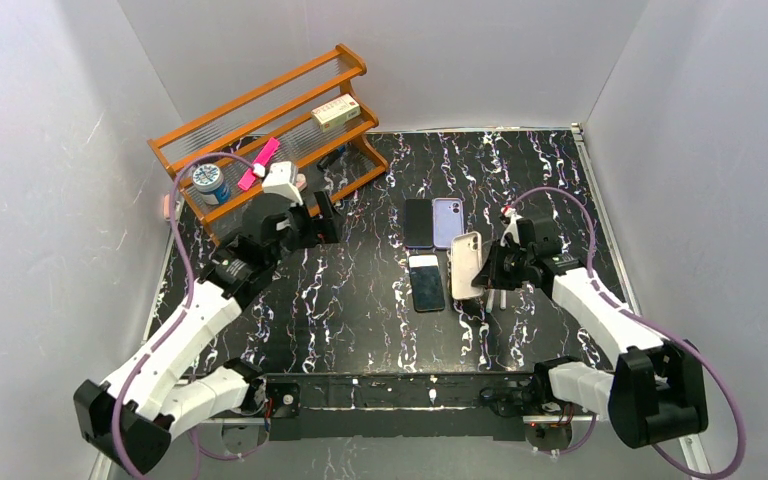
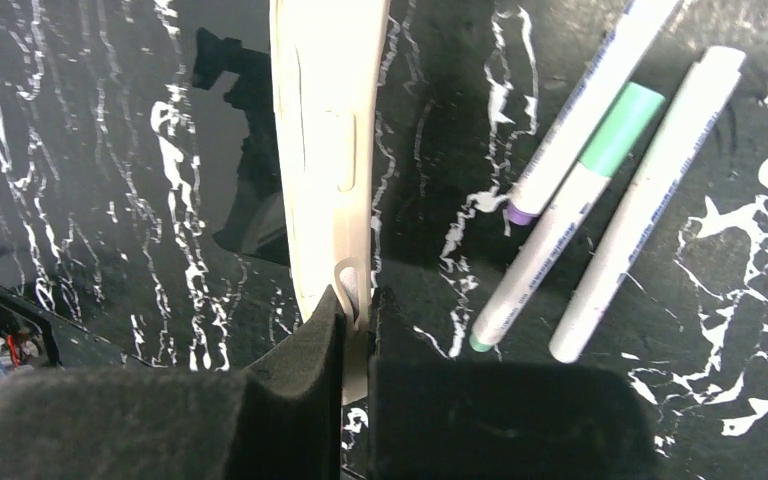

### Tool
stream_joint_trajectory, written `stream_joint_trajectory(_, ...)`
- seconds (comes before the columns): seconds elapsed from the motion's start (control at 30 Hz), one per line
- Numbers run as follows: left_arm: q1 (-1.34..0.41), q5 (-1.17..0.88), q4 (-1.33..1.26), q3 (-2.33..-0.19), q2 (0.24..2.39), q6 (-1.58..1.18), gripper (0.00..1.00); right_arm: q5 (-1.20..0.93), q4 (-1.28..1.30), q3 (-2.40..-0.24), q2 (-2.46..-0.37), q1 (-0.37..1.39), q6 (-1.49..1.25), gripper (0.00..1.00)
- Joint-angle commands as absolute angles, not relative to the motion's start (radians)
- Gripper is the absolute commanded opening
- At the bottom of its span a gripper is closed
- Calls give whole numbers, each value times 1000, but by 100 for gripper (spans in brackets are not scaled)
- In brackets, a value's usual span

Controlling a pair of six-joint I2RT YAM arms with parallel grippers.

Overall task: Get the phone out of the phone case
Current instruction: Place the phone case at the center of the board.

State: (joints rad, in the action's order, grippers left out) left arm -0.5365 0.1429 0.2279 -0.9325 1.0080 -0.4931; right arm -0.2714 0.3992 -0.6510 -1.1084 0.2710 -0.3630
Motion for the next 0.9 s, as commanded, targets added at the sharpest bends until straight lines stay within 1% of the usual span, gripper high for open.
stream_joint_trajectory(0.0,-531,329,316,-958,921,-393,98,-330,430,-684,-1154,215,-310,1)
stream_joint_trajectory(0.23,-529,393,288,-906,859,-375,98,-403,417,-704,-1261,201,-280,1)
stream_joint_trajectory(0.57,-526,403,278,-889,829,-361,98,-546,280,-682,-1374,201,-303,1)
stream_joint_trajectory(0.63,-525,402,278,-887,824,-362,98,-549,270,-683,-1396,201,-307,6)
stream_joint_trajectory(0.73,-525,402,279,-887,814,-362,98,-538,262,-678,-1419,201,-306,17)
stream_joint_trajectory(0.8,-525,402,280,-887,804,-361,98,-531,261,-672,-1420,200,-305,28)
stream_joint_trajectory(0.87,-525,401,280,-887,789,-361,98,-518,266,-668,-1413,200,-305,42)
